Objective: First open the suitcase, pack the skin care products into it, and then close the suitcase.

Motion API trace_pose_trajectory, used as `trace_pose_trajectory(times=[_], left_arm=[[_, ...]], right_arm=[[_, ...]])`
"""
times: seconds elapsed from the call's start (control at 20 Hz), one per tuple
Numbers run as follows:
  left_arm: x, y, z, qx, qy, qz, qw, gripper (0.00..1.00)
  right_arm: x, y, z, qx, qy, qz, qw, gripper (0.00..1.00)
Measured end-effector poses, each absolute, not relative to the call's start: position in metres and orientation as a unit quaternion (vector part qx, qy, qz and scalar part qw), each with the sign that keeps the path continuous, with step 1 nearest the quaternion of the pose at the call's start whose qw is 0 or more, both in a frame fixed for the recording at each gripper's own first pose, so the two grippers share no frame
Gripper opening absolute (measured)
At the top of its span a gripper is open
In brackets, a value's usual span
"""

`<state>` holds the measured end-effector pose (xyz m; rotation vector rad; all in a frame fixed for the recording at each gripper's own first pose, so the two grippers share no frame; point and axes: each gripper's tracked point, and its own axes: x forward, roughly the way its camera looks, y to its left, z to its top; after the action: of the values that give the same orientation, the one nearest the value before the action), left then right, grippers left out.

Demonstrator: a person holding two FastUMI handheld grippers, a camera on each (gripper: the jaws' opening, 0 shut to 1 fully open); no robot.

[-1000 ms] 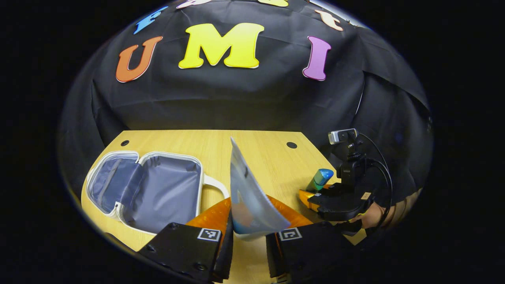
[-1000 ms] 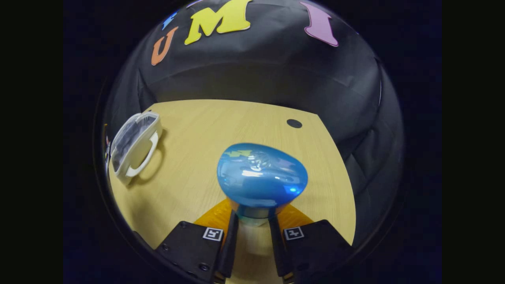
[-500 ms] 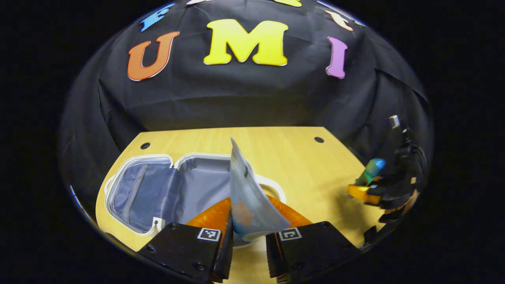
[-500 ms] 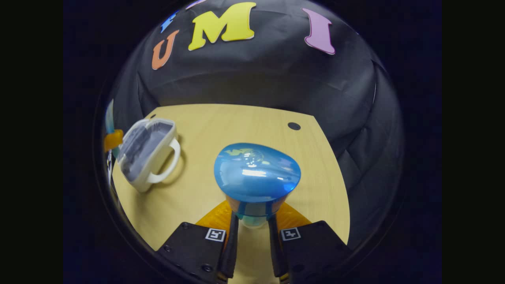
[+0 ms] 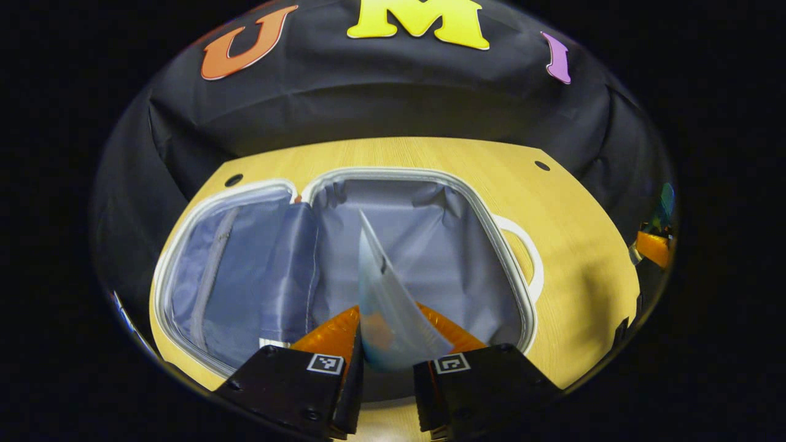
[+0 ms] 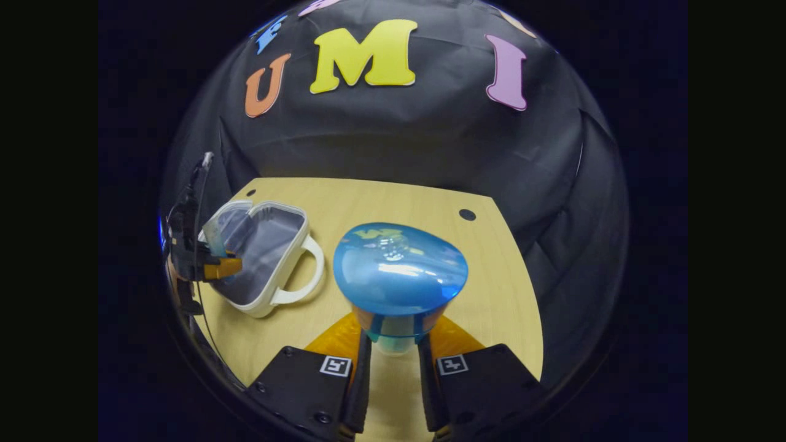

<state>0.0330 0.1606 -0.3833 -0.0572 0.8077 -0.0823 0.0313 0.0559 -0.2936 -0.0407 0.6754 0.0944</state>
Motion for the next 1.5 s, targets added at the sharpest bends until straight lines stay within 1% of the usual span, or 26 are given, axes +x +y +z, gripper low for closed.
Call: trace_pose_trajectory(times=[0.1,0.35,0.45,0.5,0.75,0.85,0.9,0.95,1.0,1.1,1.15,1.2,1.25,1.35,1.4,1.5], left_arm=[[0.028,0.159,-0.398,-0.044,0.420,-0.036,0.906,0.39],[0.026,0.165,-0.423,-0.037,0.478,-0.017,0.877,0.39],[0.029,0.165,-0.425,-0.029,0.488,-0.017,0.872,0.39],[0.032,0.165,-0.422,-0.030,0.492,-0.016,0.870,0.39],[0.034,0.164,-0.426,-0.049,0.559,0.000,0.828,0.39],[0.034,0.165,-0.427,-0.052,0.579,0.007,0.814,0.40],[0.035,0.165,-0.427,-0.049,0.585,0.007,0.810,0.47],[0.034,0.164,-0.428,-0.050,0.588,0.008,0.807,0.47],[0.034,0.164,-0.427,-0.050,0.589,0.009,0.807,0.41],[0.035,0.165,-0.428,-0.050,0.587,0.010,0.808,0.42],[0.034,0.165,-0.427,-0.054,0.585,0.014,0.809,0.51],[0.034,0.164,-0.426,-0.054,0.584,0.016,0.810,0.51],[0.034,0.166,-0.427,-0.049,0.584,0.021,0.810,0.44],[0.029,0.164,-0.425,-0.047,0.578,0.022,0.815,0.46],[0.024,0.158,-0.418,-0.056,0.572,0.018,0.818,0.50],[0.021,0.154,-0.397,-0.060,0.542,0.010,0.838,0.98]], right_arm=[[0.026,0.060,-0.293,-0.027,0.336,0.048,0.940,0.34],[0.023,0.062,-0.290,-0.011,0.344,0.047,0.938,0.34],[0.024,0.062,-0.287,-0.009,0.345,0.048,0.938,0.33],[0.024,0.062,-0.286,-0.006,0.346,0.047,0.937,0.34],[0.026,0.057,-0.291,0.002,0.357,0.043,0.933,0.34],[0.026,0.055,-0.294,0.004,0.360,0.041,0.932,0.34],[0.026,0.054,-0.294,0.006,0.360,0.040,0.932,0.34],[0.025,0.053,-0.293,0.008,0.359,0.040,0.932,0.34],[0.024,0.053,-0.292,0.009,0.358,0.041,0.933,0.34],[0.023,0.051,-0.289,0.005,0.353,0.044,0.934,0.34],[0.022,0.050,-0.288,0.003,0.351,0.045,0.935,0.34],[0.022,0.050,-0.285,0.001,0.347,0.047,0.937,0.34],[0.022,0.053,-0.283,0.001,0.345,0.051,0.937,0.34],[0.024,0.062,-0.279,0.005,0.341,0.058,0.938,0.34],[0.026,0.069,-0.276,0.007,0.339,0.063,0.939,0.34],[0.032,0.088,-0.270,0.010,0.334,0.077,0.939,0.34]])
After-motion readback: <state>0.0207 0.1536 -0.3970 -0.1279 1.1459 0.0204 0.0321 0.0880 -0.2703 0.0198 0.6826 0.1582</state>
